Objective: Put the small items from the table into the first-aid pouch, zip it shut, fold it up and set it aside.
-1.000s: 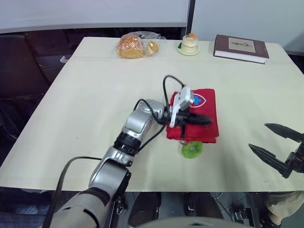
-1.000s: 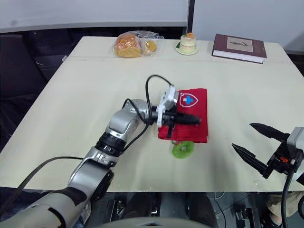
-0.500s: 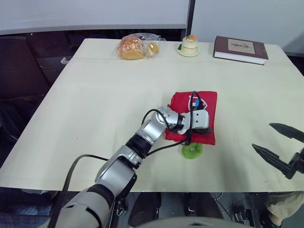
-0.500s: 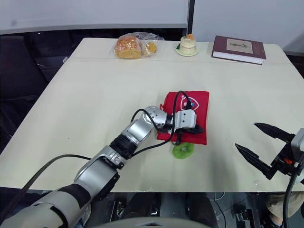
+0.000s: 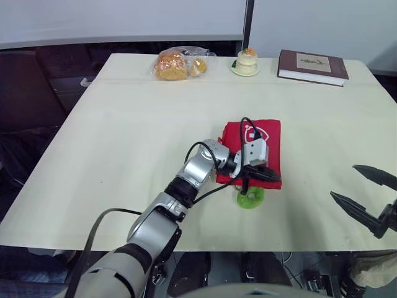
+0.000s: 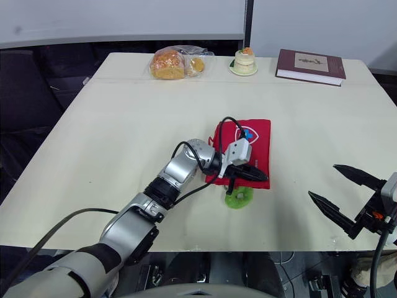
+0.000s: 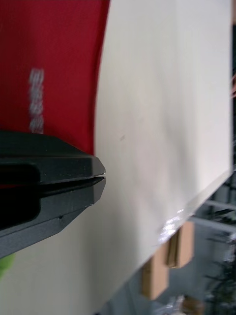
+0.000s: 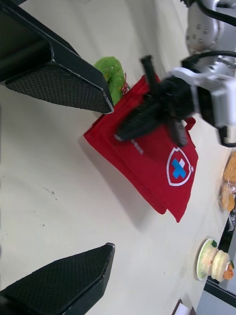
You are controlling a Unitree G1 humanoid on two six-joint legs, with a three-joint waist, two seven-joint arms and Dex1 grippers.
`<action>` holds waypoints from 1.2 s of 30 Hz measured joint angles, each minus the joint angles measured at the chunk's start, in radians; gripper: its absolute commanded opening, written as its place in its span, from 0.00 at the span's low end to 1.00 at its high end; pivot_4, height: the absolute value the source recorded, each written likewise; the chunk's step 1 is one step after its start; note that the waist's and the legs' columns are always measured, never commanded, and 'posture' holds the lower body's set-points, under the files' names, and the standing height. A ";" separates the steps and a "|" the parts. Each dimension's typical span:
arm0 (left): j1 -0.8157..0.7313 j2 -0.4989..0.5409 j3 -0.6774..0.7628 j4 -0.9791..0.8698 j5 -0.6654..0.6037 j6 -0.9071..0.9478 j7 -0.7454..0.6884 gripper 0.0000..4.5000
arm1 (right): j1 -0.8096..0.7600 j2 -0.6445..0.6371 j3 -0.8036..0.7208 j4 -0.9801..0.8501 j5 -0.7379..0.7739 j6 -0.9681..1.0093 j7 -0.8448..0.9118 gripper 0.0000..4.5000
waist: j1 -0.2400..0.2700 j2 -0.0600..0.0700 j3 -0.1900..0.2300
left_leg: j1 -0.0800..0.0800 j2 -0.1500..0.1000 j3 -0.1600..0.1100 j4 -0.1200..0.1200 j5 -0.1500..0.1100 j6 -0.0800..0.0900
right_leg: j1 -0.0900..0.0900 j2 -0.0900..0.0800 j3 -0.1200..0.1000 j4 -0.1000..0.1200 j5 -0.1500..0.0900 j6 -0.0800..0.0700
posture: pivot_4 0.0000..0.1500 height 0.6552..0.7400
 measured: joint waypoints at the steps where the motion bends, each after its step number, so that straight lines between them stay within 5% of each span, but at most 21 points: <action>1: -0.026 -0.002 0.019 0.003 -0.005 -0.001 0.007 0.02 | -0.002 0.000 0.000 0.000 0.000 0.000 0.000 1.00 | 0.000 0.000 0.000 | 0.000 0.000 0.000 0.000 0.000 0.000 | 0.000 0.000 0.000 0.000 0.001 0.002 | 1.00 0.87; 14: -0.365 -0.124 0.107 0.660 0.146 -0.211 0.330 0.02 | -0.028 0.005 0.004 0.002 -0.010 -0.003 -0.002 1.00 | 0.000 -0.002 0.002 | -0.003 -0.002 0.000 0.000 -0.001 0.001 | 0.000 0.002 0.002 -0.005 0.003 0.002 | 1.00 0.87; 36: -0.407 -0.126 0.285 0.769 0.197 -0.199 0.567 0.02 | -0.023 0.017 0.002 -0.005 -0.012 -0.016 -0.011 1.00 | -0.002 -0.002 0.001 | -0.001 -0.001 0.001 -0.001 -0.001 0.001 | 0.001 0.002 0.003 -0.006 0.004 0.001 | 1.00 0.87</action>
